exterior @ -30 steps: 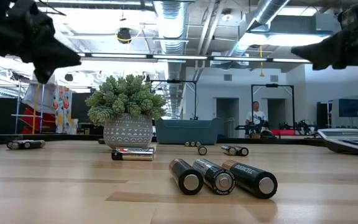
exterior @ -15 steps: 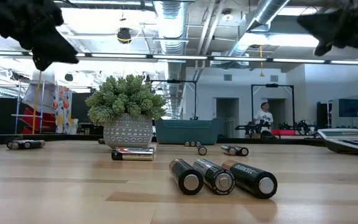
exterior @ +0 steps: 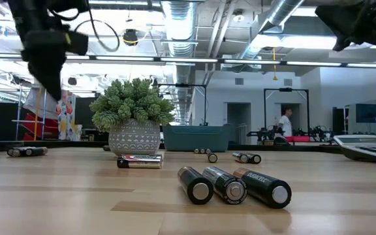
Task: Sort batteries
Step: Put the black battery into the blue bin
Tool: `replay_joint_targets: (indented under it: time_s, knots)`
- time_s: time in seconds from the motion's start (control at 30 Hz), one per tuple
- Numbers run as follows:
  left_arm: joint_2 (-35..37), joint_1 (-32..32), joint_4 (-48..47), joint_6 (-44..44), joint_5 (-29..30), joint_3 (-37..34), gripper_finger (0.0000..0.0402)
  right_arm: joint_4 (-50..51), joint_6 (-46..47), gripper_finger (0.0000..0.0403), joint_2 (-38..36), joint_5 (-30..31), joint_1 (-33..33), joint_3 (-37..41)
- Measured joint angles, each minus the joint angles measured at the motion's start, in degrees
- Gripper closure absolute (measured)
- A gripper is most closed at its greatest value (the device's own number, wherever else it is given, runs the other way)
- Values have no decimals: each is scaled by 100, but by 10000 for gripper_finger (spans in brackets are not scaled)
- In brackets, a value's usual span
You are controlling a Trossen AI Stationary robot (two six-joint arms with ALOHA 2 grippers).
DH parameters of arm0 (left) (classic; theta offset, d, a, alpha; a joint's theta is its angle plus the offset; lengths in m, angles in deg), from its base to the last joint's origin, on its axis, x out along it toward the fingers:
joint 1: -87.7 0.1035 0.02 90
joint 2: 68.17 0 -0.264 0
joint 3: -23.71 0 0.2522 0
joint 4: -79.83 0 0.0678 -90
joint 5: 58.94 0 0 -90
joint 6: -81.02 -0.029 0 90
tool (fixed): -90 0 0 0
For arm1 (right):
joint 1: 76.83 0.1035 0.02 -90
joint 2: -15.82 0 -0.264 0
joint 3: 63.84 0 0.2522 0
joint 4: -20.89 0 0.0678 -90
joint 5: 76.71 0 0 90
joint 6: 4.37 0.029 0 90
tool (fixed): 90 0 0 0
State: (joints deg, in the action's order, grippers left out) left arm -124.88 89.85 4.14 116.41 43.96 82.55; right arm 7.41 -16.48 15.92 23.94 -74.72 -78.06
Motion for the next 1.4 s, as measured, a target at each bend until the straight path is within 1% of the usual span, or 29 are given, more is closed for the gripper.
replay_joint_targets:
  time_s: [0.07, 0.13, 0.2, 0.33, 0.5, 0.6, 0.7, 0.93, 1.1, 1.4]
  knots:
    - [-211, 2, -281, 473, -135, 30, 252, 1, -13, 376, 0, 0, 0, 1]
    - [-378, -13, -313, 895, -367, -25, 242, 2, -15, 376, 0, 0, 0, 0]
    - [-497, -83, -314, 1369, -429, -116, 235, 2, -12, 376, 0, 0, 0, 0]
    - [-555, -210, -306, 2075, -326, -249, 231, 35, 2, 376, 0, -2, 0, 1]
    - [-531, -429, -163, 2844, -190, -472, 241, 155, 29, 376, 0, -2, 0, 2]
    - [-515, -571, 76, 3157, -134, -710, 247, 172, 110, 376, 0, -2, 0, 2]
    - [-514, -669, 95, 3482, 118, -840, 247, 175, 128, 376, 0, -4, 0, 1]
    - [-514, -674, 341, 4052, 380, -1139, 249, 166, 159, 376, 0, -4, 0, 1]
    - [-527, -671, 357, 4257, 557, -1160, 249, 149, 169, 376, 0, -4, 0, -1]
    - [-527, -669, 343, 4544, 555, -1160, 253, 153, 174, 376, 0, -4, 0, 2]
